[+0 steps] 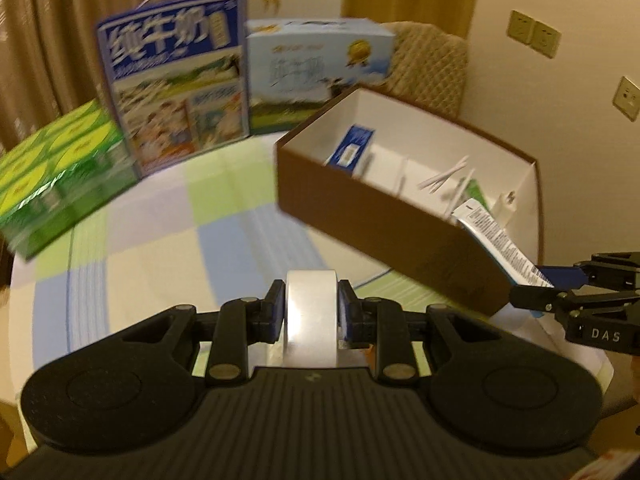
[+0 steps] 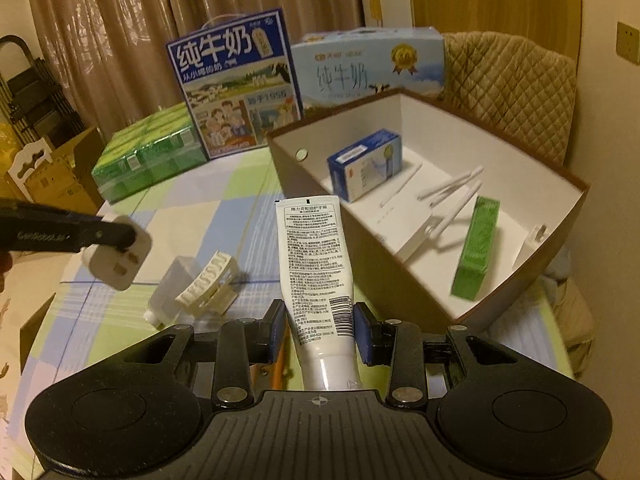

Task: Organize rigid objects
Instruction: 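Carry the white plug and toothpaste tube over the cardboard box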

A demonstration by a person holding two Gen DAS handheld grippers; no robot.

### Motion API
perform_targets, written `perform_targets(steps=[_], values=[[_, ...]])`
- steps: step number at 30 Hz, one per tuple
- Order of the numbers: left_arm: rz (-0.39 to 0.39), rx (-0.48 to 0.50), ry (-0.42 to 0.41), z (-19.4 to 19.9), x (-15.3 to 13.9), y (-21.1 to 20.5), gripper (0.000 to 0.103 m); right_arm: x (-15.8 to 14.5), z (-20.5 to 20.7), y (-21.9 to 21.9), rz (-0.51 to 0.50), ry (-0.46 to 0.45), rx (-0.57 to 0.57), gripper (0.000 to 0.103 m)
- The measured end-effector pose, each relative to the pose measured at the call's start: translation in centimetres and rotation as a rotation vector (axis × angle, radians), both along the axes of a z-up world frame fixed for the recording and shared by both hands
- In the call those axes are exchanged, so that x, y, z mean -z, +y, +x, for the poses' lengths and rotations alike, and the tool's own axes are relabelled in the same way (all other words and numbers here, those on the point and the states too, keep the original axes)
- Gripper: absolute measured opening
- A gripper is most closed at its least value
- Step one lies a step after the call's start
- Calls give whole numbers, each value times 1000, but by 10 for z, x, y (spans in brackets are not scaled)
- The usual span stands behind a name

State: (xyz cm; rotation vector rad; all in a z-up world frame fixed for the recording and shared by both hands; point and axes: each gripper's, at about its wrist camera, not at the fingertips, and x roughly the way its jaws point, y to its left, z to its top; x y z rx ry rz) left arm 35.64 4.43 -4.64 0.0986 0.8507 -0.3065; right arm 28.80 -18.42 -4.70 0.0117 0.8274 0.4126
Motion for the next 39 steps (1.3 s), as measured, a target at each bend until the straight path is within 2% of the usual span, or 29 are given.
perform_targets(steps=[9,15,25,39], values=[[-3,91,-43,49,-18,-58,23,-24,36,-39,-16,-40,41,33],[14,124,-39,88,-17,-95,23,-31,71,-69,-74,-76,46,33],[77,116,28,152,15,-142,23,-16,146,-110,-195,-68,21,33],[183,125,165,204,83,-178,23,26,225,-109,-308,25,-136,33]])
